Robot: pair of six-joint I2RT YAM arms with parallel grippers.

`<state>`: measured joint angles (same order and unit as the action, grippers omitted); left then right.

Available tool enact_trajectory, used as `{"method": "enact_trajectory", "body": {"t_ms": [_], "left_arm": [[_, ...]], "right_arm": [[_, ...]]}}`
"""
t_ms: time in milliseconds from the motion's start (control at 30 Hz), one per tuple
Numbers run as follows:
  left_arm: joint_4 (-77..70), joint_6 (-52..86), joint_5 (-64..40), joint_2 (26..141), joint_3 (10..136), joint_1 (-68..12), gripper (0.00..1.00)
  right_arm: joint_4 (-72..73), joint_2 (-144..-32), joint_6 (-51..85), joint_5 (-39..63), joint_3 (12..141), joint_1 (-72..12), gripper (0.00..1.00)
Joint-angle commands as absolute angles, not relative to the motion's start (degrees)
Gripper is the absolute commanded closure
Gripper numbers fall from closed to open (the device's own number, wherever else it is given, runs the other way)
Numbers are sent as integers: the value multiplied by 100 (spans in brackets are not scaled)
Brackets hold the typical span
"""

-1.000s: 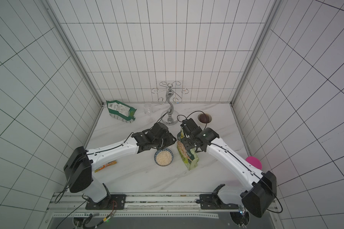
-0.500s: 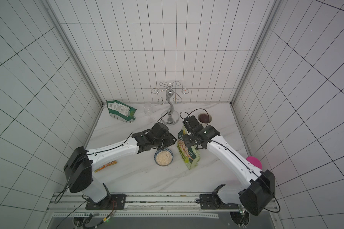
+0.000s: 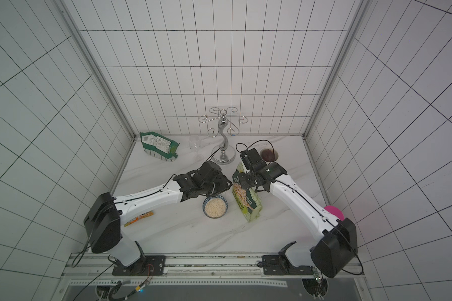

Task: Pour the oats into the breakfast bowl
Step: Close the oats bag at the center of the board.

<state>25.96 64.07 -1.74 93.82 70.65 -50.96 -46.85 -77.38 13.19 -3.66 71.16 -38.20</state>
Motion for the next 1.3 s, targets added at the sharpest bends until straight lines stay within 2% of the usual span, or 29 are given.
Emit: {"method": "enact_trajectory", "body": {"t_ms": [0, 67, 133, 233, 267, 333, 633, 767, 800, 933, 967, 1200, 1267], "left_arm": [[2600, 6380, -94, 9270, 6998, -5132, 44], [2602, 6381, -92, 9262, 7005, -5132, 44], [2602, 6381, -90, 9254, 7001, -5131, 44], [2619, 6373, -55, 9222, 6984, -5132, 44], [2624, 6375, -45, 9220, 6980, -5131, 44], [2628, 6372, -28, 9207, 6976, -5129, 44], [2599, 6362, 140, 9053, 6839, -5113, 44], [2583, 6336, 156, 8981, 6797, -5115, 44], [2584, 6325, 163, 8960, 6777, -5115, 44], [2547, 6285, 209, 8851, 6681, -5115, 43], [2520, 6281, 217, 8820, 6653, -5115, 42], [2432, 6130, 232, 8641, 6505, -5108, 41], [2320, 6047, 203, 8534, 6427, -5111, 40]], "right_arm": [[-4377, -7673, 1428, -413, 7244, -3741, 100], [-4386, -7776, 1409, -406, 7288, -3721, 87], [-4366, -7921, 1358, -387, 7326, -3711, 79], [-4308, -8135, 1281, -342, 7415, -3680, 77], [-4295, -8194, 1257, -321, 7436, -3669, 79], [-4274, -8283, 1219, -264, 7514, -3644, 100], [-3911, -8117, 1489, -345, 7454, -3605, 100], [-3911, -8350, 1393, -306, 7556, -3561, 78], [-3911, -8401, 1363, -293, 7592, -3552, 78], [-3830, -8561, 1293, -235, 7713, -3493, 88], [-3818, -8597, 1278, -174, 7757, -3471, 99], [-3588, -8553, 1312, -3, 7758, -3376, 100], [-3603, -8620, 1314, 33, 7807, -3318, 79]]}}
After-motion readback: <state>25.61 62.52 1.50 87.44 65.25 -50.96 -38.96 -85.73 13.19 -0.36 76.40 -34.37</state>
